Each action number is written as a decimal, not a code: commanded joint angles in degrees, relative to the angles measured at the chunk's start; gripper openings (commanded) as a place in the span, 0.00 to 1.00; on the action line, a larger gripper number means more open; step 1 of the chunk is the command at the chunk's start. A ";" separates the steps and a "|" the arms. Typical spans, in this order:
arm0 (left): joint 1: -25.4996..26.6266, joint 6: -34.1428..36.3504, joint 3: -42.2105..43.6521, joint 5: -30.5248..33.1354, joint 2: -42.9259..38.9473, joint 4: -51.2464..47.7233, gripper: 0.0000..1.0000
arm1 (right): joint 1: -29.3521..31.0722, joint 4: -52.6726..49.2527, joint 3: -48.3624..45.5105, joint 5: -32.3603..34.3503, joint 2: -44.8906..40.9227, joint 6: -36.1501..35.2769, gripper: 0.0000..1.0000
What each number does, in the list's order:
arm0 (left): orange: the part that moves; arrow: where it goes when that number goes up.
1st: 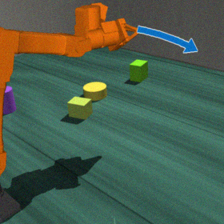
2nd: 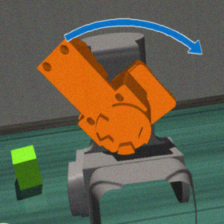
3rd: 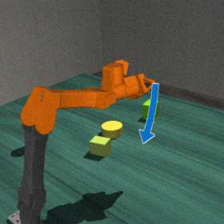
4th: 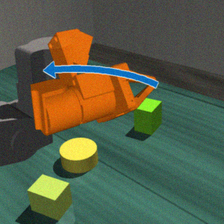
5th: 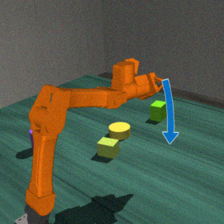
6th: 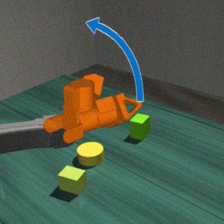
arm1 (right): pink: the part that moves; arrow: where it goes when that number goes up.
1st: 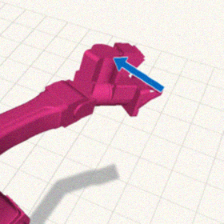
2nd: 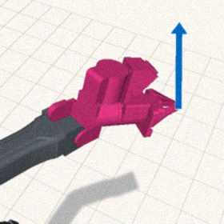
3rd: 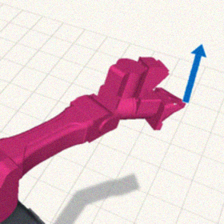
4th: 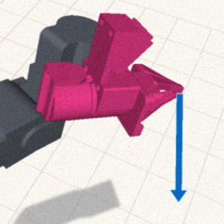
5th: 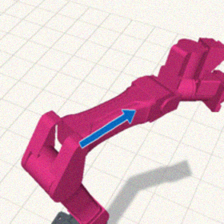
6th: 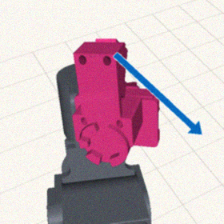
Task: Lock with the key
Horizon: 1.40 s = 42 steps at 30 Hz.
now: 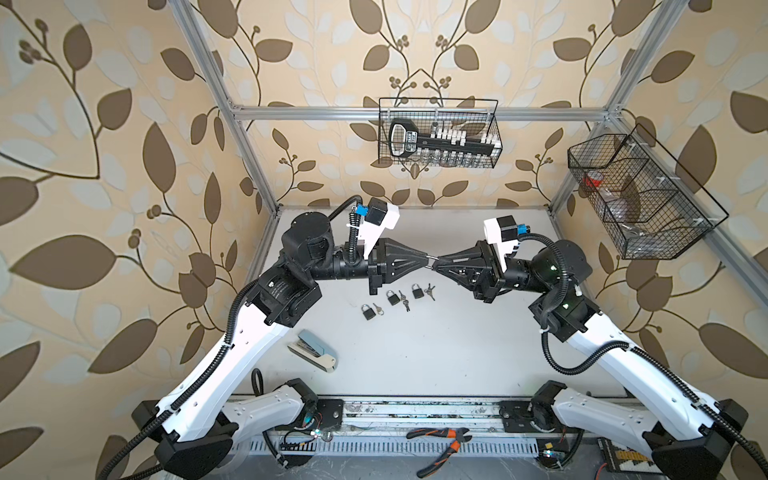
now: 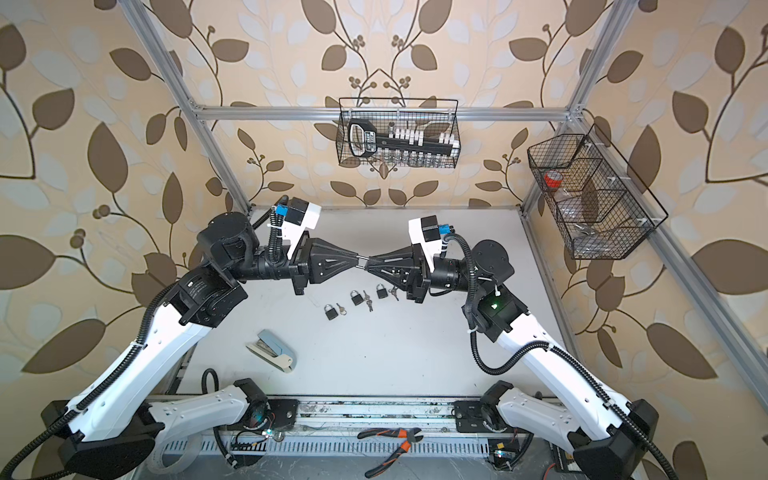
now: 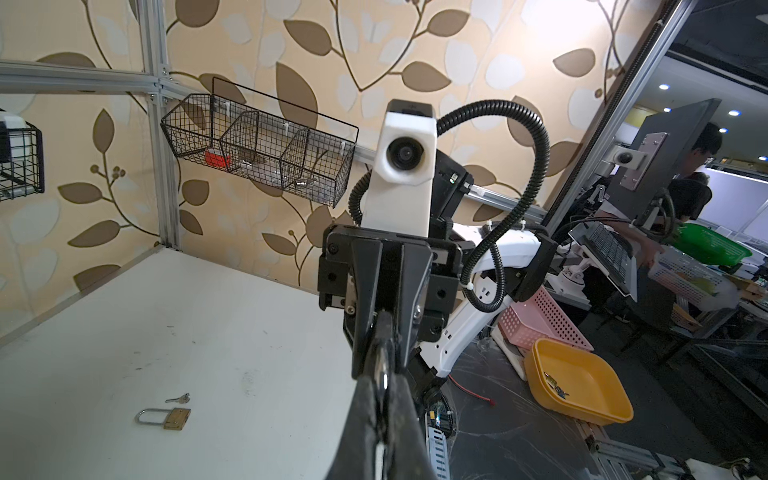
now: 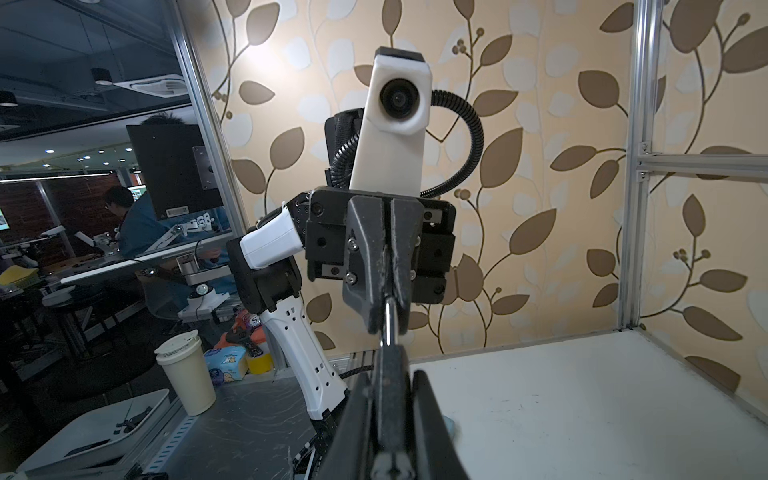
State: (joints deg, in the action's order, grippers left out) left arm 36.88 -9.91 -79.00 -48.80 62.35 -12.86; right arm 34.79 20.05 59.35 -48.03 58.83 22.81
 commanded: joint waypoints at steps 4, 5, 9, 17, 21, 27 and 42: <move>2.54 3.41 0.59 -0.61 0.00 -3.57 0.00 | -1.94 -2.37 -0.84 0.61 -0.21 -1.46 0.00; 2.52 3.49 0.52 -0.43 -0.16 -3.51 0.00 | -1.99 -2.33 -0.65 -0.12 -0.20 -1.21 0.00; 2.43 3.70 0.34 -0.34 -0.12 -3.78 0.00 | -1.98 -0.33 -0.74 -2.55 0.18 0.46 0.00; 3.64 2.98 -0.67 -2.95 2.55 -3.25 0.00 | -1.23 0.46 0.44 -2.43 1.61 1.03 0.00; 6.98 2.74 -0.37 -3.85 6.38 -2.31 0.00 | 1.95 2.25 2.55 -2.05 4.16 0.99 0.00; 5.49 2.75 3.30 1.67 1.74 -0.85 0.00 | -0.08 5.49 0.07 -0.84 1.28 2.60 0.00; -2.54 -3.70 5.69 -4.48 -2.00 4.41 0.00 | -4.29 3.90 -0.59 -5.58 -0.19 3.28 0.00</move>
State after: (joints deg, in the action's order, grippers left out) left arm 35.14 -12.05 -73.06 -49.84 60.77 -9.52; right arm 30.83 22.96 55.81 -53.17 58.81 27.73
